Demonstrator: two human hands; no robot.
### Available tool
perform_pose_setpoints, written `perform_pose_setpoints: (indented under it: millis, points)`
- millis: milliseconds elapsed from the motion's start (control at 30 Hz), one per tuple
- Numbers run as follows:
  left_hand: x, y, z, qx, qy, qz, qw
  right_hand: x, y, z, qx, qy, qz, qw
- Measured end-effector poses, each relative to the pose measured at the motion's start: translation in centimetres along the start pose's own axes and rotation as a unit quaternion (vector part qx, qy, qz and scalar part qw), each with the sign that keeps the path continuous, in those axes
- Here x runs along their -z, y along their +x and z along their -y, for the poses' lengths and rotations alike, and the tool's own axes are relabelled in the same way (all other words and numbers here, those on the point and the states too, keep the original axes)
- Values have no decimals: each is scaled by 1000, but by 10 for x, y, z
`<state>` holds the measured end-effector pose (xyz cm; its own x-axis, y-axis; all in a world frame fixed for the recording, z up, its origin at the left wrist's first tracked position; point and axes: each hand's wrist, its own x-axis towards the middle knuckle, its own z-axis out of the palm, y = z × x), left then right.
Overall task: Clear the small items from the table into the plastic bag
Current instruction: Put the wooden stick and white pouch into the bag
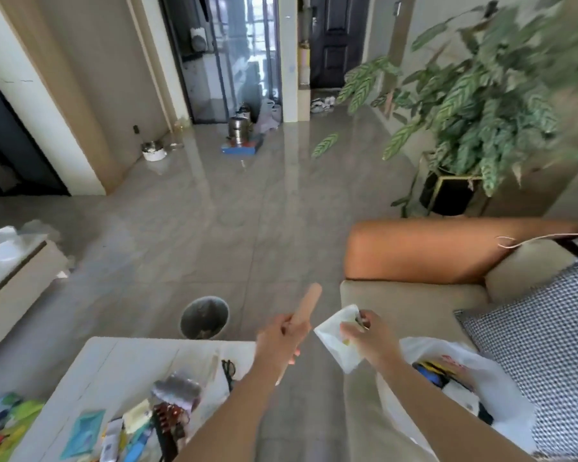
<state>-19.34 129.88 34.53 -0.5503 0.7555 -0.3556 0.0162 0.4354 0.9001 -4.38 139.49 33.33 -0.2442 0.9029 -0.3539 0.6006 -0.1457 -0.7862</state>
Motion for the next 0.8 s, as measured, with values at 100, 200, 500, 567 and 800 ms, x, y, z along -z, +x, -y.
perform_pose_setpoints:
  millis: [100, 200, 500, 567, 800]
  points:
    - [-43, 19, -5, -2, 26, 60, 998, 39, 4, -27, -32, -2, -51, 998]
    - [-84, 35, -10, -12, 81, 141, 987, 68, 7, -54, -67, -9, -109, 992]
    - [-194, 65, -7, -33, 204, 325, 923, 110, 6, -127, -219, 68, -251, 940]
    - [-219, 69, -1, -17, 223, 343, 912, 113, 8, -148, -245, 71, -258, 932]
    - [-310, 80, 50, 65, 237, 345, 906, 107, 51, -234, -296, 57, -245, 922]
